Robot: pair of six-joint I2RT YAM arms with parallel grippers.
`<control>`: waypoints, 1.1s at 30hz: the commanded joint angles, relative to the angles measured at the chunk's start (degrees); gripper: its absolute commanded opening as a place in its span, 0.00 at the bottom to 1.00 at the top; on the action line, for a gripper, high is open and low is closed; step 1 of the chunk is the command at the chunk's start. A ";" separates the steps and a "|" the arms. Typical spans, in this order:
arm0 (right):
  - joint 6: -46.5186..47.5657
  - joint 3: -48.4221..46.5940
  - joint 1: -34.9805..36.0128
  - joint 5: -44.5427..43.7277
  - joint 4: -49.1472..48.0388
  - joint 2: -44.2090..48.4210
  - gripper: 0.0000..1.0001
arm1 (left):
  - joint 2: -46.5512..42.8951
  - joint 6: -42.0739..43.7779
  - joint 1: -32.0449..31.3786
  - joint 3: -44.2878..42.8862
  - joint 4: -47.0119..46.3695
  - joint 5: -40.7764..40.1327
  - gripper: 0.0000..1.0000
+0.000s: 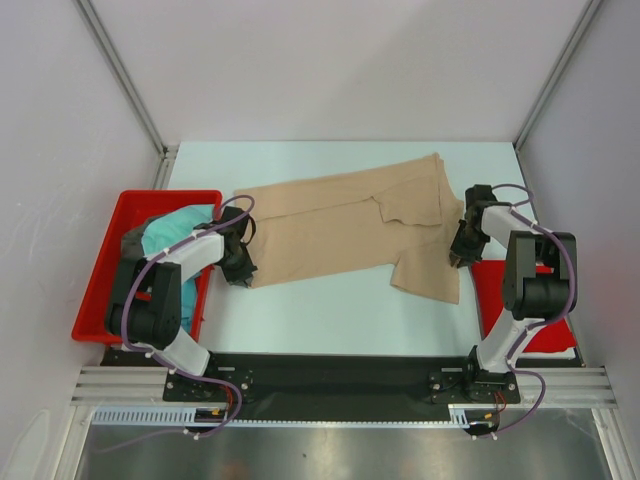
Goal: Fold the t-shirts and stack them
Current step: Fold the tshirt
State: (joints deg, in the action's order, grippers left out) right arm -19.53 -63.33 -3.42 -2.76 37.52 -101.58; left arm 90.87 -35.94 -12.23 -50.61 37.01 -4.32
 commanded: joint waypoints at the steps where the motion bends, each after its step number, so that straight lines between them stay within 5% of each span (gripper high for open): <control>1: -0.24 1.54 0.52 -0.84 -1.39 -0.03 0.19 | -0.25 0.70 0.36 -1.07 0.25 0.71 0.00; 3: -0.60 2.33 0.08 -1.27 -0.87 0.85 0.09 | -0.60 0.35 0.36 -0.72 0.25 0.54 0.00; 8: -0.95 2.16 -0.62 -4.61 2.81 4.19 0.00 | -2.45 0.17 0.36 0.07 1.48 -0.69 0.00; 22: -1.04 9.28 -2.03 -1.55 8.71 20.88 0.00 | -13.08 -1.94 -0.60 7.89 3.76 0.97 0.00; 33: -0.25 -7.58 -2.03 1.71 9.15 11.50 0.00 | -7.91 1.40 0.62 -6.86 8.69 -2.45 0.00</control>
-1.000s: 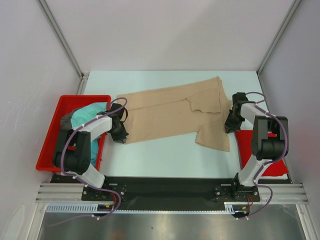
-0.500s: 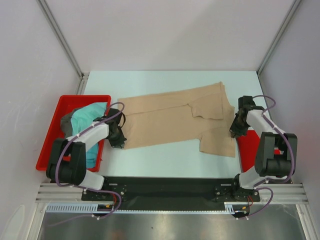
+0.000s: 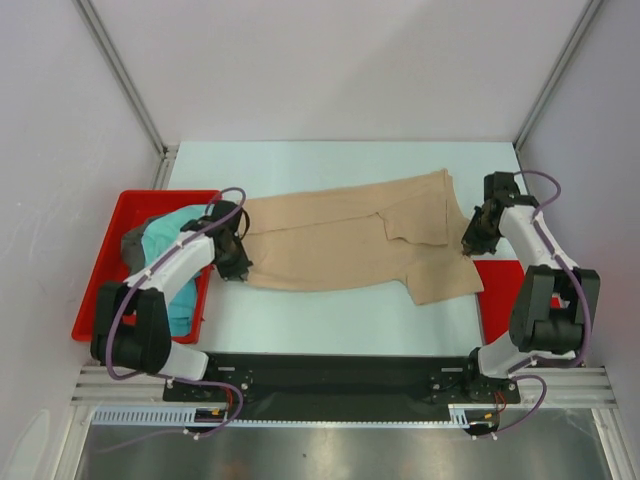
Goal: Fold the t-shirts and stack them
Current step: Fold the tshirt
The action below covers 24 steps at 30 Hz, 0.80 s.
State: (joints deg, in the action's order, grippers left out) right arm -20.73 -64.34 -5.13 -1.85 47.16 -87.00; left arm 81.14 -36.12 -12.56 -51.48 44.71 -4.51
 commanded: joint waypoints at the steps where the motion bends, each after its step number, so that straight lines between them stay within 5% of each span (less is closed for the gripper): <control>1: 1.04 -9.46 -0.32 1.05 -0.66 -4.39 0.00 | 3.56 1.66 1.22 -7.21 0.99 -2.34 0.00; 14: 1.92 -33.11 -0.41 7.55 -0.05 -23.82 0.00 | 17.72 3.16 6.40 -22.77 1.61 -4.01 0.00; 24: 1.83 -40.69 0.20 10.19 0.83 -31.65 0.00 | 23.71 3.60 7.02 -27.53 1.61 -4.19 0.00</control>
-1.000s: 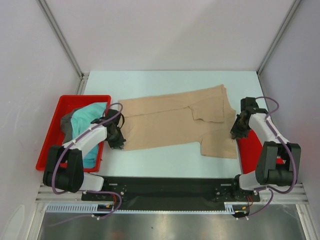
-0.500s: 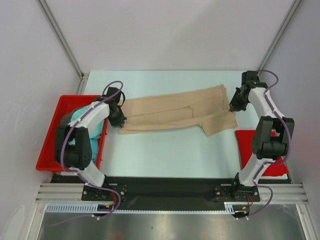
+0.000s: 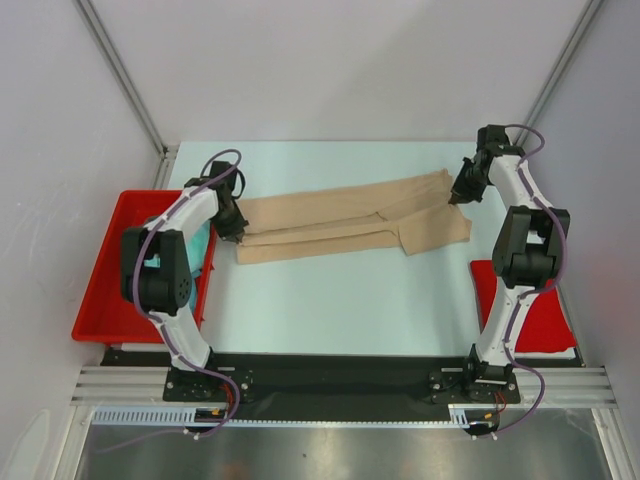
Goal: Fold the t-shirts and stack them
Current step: Fold the tshirt
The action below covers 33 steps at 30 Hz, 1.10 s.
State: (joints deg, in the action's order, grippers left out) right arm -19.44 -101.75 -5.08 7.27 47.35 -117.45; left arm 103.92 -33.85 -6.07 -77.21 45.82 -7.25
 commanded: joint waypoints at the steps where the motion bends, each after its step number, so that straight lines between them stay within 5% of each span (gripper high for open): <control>1: 0.46 -3.71 0.16 1.17 0.55 -1.38 0.00 | 1.28 1.33 0.44 -1.63 0.41 -1.46 0.00; 33: -2.00 -12.15 -0.10 4.33 -0.33 -11.22 0.06 | 8.23 3.08 0.53 -7.52 0.67 -4.62 0.03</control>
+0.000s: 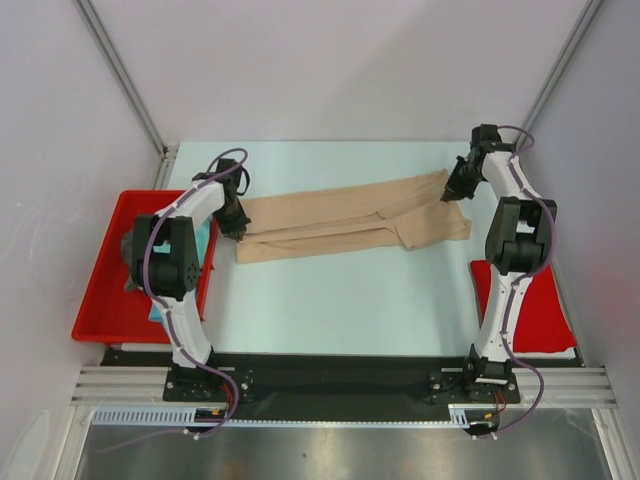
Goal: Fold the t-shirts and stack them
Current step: Fold the tshirt
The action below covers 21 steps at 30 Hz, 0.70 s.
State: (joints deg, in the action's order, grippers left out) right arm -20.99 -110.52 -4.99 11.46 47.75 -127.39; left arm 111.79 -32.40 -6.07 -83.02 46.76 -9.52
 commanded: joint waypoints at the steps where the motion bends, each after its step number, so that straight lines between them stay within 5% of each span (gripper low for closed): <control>1: -0.54 -3.91 -0.28 0.14 -0.55 -1.63 0.08 | 0.45 1.99 0.53 -1.96 -0.44 -2.52 0.05; 7: 0.25 -10.75 -0.98 -0.99 1.02 -5.57 0.34 | -0.07 4.97 -0.17 -3.55 0.08 -5.51 0.42; 9: 2.18 -19.33 -1.25 -3.98 6.70 -6.90 0.43 | -4.27 5.94 -1.05 -3.55 0.17 -6.21 0.61; 12: 4.99 -27.27 0.15 -9.70 14.53 -7.17 0.48 | -11.21 7.35 -4.73 -3.81 1.75 -7.62 0.75; 15: 3.96 -20.74 4.79 -9.80 13.27 -0.68 0.50 | -15.18 8.84 -8.51 -2.24 1.14 -5.26 0.75; 17: 1.93 -7.04 8.50 -6.20 9.05 6.76 0.51 | -17.83 8.24 -9.66 0.84 -0.53 -0.63 0.74; 21: -2.90 10.56 17.54 -3.90 -2.63 15.66 0.50 | -18.45 7.09 -11.42 6.46 -5.53 9.06 0.59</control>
State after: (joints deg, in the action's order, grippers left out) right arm -20.45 -108.27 5.21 4.91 51.44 -118.08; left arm 92.92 -25.61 -17.17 -80.75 44.40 -8.71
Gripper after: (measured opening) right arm 0.506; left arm 0.625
